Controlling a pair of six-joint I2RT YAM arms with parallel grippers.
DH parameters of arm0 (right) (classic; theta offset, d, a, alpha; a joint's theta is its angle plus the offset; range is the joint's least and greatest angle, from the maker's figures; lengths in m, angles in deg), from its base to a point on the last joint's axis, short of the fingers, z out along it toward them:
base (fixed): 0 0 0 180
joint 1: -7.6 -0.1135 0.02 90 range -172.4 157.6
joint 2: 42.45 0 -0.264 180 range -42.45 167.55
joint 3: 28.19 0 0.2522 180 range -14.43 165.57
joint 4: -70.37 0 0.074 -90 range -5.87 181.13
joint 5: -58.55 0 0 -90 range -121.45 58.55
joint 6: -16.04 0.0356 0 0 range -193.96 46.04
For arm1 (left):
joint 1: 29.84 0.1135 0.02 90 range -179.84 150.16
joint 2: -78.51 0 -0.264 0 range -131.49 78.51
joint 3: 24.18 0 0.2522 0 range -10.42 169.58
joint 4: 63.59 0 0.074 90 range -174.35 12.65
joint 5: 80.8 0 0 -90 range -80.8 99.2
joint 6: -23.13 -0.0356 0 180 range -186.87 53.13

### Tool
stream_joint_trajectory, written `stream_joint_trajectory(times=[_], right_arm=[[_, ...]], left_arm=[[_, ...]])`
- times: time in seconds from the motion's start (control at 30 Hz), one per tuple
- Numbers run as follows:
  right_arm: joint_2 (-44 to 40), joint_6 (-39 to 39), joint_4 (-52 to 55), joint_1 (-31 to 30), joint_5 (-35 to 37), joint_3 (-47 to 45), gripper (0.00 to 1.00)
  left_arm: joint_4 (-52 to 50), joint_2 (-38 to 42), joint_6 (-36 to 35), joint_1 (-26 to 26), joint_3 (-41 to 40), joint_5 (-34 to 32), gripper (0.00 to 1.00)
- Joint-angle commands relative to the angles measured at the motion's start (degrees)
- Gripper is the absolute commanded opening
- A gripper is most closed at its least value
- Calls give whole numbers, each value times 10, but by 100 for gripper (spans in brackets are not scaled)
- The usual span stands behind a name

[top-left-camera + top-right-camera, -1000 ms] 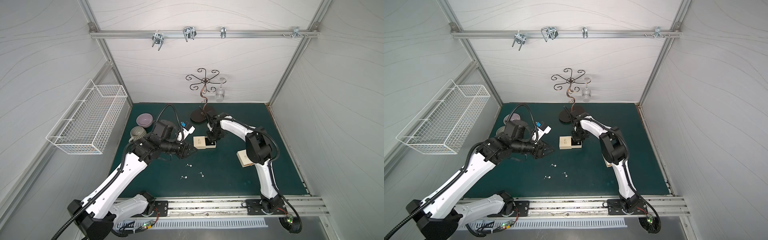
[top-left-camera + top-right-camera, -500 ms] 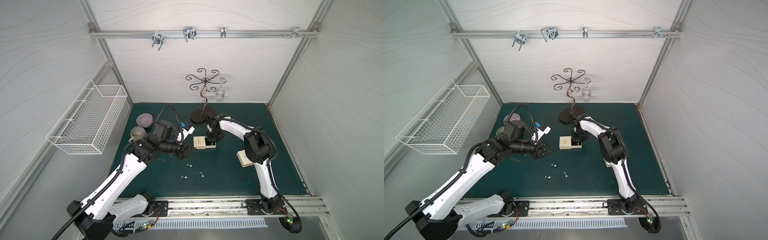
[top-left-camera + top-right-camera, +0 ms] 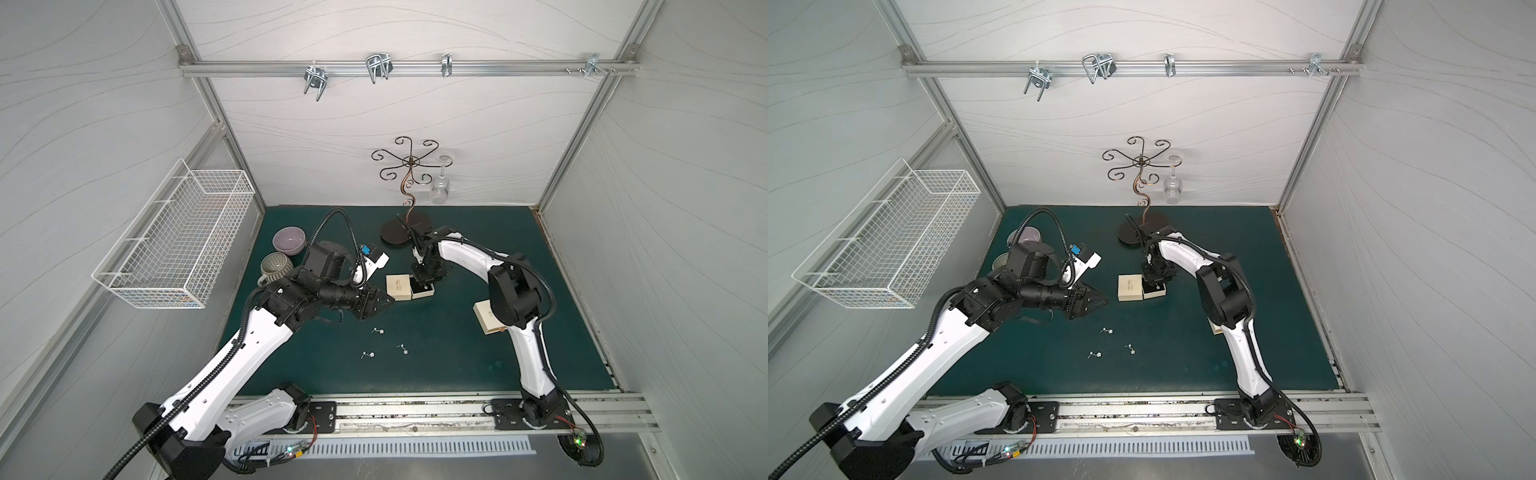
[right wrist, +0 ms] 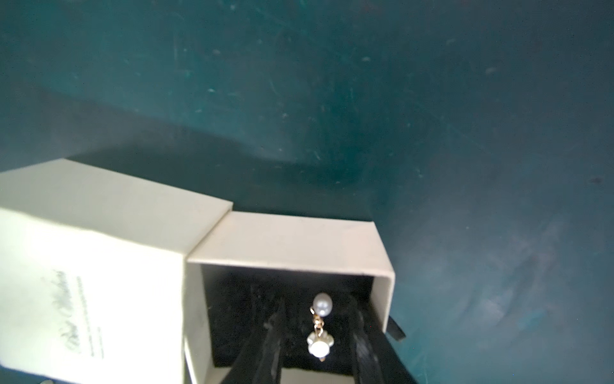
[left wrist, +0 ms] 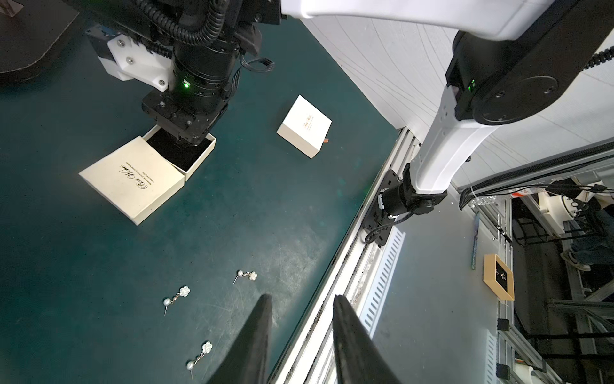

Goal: Place the earrings into the drawer-style jewelry box
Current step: Insert the earring into the inner lining.

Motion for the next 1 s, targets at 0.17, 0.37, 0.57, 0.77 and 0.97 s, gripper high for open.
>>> stream_joint_trajectory(times=[0.17, 0.37, 0.57, 0.77, 0.97], right_arm=[[-46, 12, 15, -1, -29, -9, 36], [-84, 29, 9, 2, -46, -31, 36], [-154, 41, -12, 8, -67, -82, 32], [-249, 72, -27, -18, -100, -174, 31], [-324, 143, -76, -91, -139, -286, 32]], left_arm=[[27, 9, 2, 2, 2, -4, 35], [45, 3, 36, 2, -10, -21, 35], [84, -6, 122, 3, -47, -126, 32], [101, -6, 217, 12, -91, -245, 32], [118, 9, 263, 24, -144, -298, 34]])
